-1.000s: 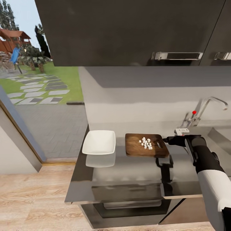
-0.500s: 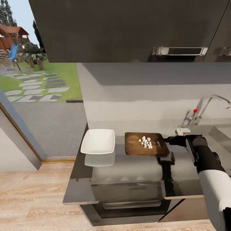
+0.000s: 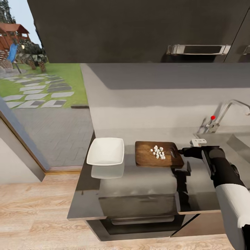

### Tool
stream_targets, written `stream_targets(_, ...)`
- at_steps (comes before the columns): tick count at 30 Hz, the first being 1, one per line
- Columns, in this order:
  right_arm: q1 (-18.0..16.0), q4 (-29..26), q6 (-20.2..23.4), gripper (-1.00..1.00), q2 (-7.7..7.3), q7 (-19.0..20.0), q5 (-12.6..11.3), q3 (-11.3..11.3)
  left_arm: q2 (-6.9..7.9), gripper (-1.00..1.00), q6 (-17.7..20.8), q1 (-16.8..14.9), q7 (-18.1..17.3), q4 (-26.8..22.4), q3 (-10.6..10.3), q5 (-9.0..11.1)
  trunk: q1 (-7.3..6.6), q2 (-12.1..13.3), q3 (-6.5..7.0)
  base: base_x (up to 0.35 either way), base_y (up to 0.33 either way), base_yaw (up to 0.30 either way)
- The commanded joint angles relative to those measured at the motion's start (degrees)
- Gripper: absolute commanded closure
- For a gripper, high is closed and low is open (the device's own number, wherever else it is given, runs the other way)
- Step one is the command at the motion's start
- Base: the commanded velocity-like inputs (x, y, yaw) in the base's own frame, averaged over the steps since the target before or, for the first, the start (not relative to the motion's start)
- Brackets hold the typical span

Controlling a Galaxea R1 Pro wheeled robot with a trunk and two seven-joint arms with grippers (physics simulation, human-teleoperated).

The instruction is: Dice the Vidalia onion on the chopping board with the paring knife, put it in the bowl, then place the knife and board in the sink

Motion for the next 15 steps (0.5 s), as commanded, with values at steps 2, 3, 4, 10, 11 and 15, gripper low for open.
stream_targets(2,-0.05,-0.04,0.17,-1.00,0.02,0.49,0.60,-0.07,0.00,-1.00,-0.36,-0.10,-0.07,0.22,-0.01,0.22,0.01,-0.06,-0.25,0.000,0.000,0.000)
stream_targets(3,-0.06,-0.05,0.17,-1.00,0.02,0.47,0.60,-0.06,-0.02,-1.00,-0.40,-0.08,-0.07,0.23,-0.01,0.21,0.01,-0.06,-0.34,0.006,0.000,0.000)
stream_targets(4,-0.04,-0.05,0.17,-1.00,0.02,0.46,0.60,-0.06,-0.01,-1.00,-0.41,-0.09,-0.07,0.23,-0.01,0.22,0.01,-0.06,-0.43,0.059,0.005,0.000)
stream_targets(10,-0.04,-0.06,0.17,-1.00,0.02,0.45,0.60,0.01,0.00,-1.00,-0.36,-0.10,-0.07,0.22,-0.01,0.21,0.01,-0.06,-0.98,0.093,0.022,0.000)
stream_targets(11,-0.03,-0.06,0.17,-1.00,0.02,0.45,0.60,0.02,0.00,-1.00,-0.37,-0.10,-0.07,0.22,-0.01,0.22,0.01,-0.06,-1.07,0.016,0.003,0.000)
stream_targets(15,-0.05,-0.05,0.17,-1.00,0.02,0.45,0.60,0.03,-0.02,-1.00,-0.38,-0.10,-0.07,0.22,-0.01,0.22,0.01,-0.06,-1.44,0.004,0.001,0.000)
